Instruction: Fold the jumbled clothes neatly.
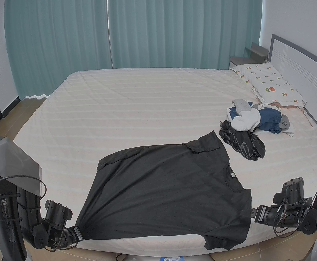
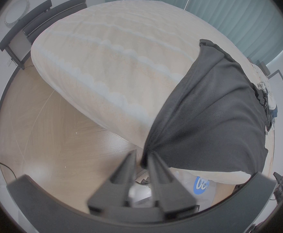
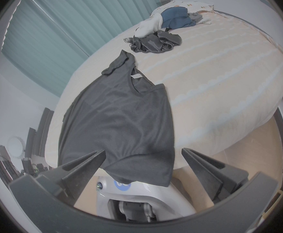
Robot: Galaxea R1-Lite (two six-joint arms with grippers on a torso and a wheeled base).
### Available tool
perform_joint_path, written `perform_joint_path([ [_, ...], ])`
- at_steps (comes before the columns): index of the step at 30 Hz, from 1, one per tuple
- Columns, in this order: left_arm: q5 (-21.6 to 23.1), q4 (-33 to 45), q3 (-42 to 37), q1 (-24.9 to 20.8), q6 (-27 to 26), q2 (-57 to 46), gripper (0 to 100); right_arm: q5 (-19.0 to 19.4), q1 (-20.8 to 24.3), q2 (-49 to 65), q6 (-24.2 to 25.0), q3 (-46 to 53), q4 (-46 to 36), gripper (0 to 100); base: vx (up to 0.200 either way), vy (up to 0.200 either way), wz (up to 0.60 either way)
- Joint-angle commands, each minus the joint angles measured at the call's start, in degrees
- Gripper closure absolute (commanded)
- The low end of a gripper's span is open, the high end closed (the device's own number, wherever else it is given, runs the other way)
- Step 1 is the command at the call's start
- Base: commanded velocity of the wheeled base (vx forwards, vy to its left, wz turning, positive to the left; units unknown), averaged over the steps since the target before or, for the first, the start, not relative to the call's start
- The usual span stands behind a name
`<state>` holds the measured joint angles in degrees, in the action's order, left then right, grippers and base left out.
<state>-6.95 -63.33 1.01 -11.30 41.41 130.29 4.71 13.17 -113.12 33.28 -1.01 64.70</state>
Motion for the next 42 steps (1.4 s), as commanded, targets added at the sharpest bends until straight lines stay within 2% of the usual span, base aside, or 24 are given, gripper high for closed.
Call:
perform_joint_path([
  [1,0.1,-1.3,-0.9,0.2,0.2,-0.9,0,0.2,0.5,-3.3,3.8,0.4,4.2,0,0.0,0.0,0.0],
  [3,0.2,-3.3,-0.9,0.7,0.4,-0.9,0,0.4,0.4,-5.2,7.7,0.2,8.0,0,0.0,0.0,0.0],
  [5,0.2,-6.9,-0.9,2.2,0.4,-0.9,0,0.5,0.4,-8.3,13.7,0.2,14.3,0,0.0,0.0,0.0],
  [6,0.3,-7.8,-0.9,2.6,0.3,-0.9,0,0.5,0.4,-8.9,14.7,0.2,15.6,0,0.0,0.0,0.0],
  [9,0.7,-15.2,-0.7,5.3,0.3,-1.4,0,0.7,-0.1,-13.2,20.7,1.0,25.2,0,0.0,0.0,0.0],
  [12,1.3,-20.2,0.6,6.8,0.2,-1.1,0,0.8,-0.5,-15.5,22.4,0.0,25.3,0,0.0,0.0,0.0],
  [14,1.5,-20.4,1.4,6.9,0.2,-1.4,0,1.0,-0.6,-15.4,22.6,0.0,25.2,0,0.0,0.0,0.0],
  [18,1.7,-19.6,8.0,8.0,0.2,-2.8,0,2.1,-0.9,-15.8,26.4,-0.2,25.2,0,0.0,0.0,0.0],
  [21,1.9,-12.5,16.0,7.7,0.0,-4.0,0,2.1,-0.9,-17.3,26.8,-0.7,25.3,0,0.0,0.0,0.0],
  [22,2.1,-4.3,21.8,7.6,0.1,-5.2,0,2.0,-1.0,-17.9,26.8,-1.2,25.3,0,0.0,0.0,0.0],
  [23,2.1,-4.3,21.8,7.6,0.1,-5.2,0,2.0,-1.0,-17.9,26.8,-1.2,25.3,0,0.0,0.0,0.0],
  [24,2.9,2.7,27.4,7.6,0.6,-6.0,0,2.0,-1.4,-18.1,26.9,-1.5,25.3,0,0.0,0.0,0.0],
  [27,6.5,15.4,39.1,7.6,2.7,-6.3,0,2.1,-2.5,-18.8,27.7,-2.4,25.3,0,0.0,0.0,0.0],
  [29,8.1,18.7,43.2,7.6,4.2,-5.9,0,2.1,-2.5,-18.6,28.1,-2.7,25.2,0,0.0,0.0,0.0],
  [31,11.1,25.1,52.2,7.4,6.6,-4.3,0,2.1,-2.4,-18.8,28.4,-2.8,25.3,0,0.0,0.0,0.0],
  [34,11.3,32.1,62.3,6.6,6.9,-0.9,0,2.1,-2.3,-18.6,28.6,-2.8,25.2,0,0.0,0.0,0.0],
  [36,11.3,32.1,62.3,6.6,6.9,-0.9,0,2.1,-2.3,-18.6,28.6,-2.8,25.2,0,0.0,0.0,0.0],
  [38,11.3,37.3,71.9,6.1,7.7,3.7,0,2.0,-1.8,-18.8,28.5,-2.6,25.2,0,0.0,0.0,0.0],
  [42,11.3,39.8,77.1,5.4,8.2,7.1,0,2.1,-0.9,-18.9,28.5,-2.0,25.2,0,0.0,0.0,0.0],
])
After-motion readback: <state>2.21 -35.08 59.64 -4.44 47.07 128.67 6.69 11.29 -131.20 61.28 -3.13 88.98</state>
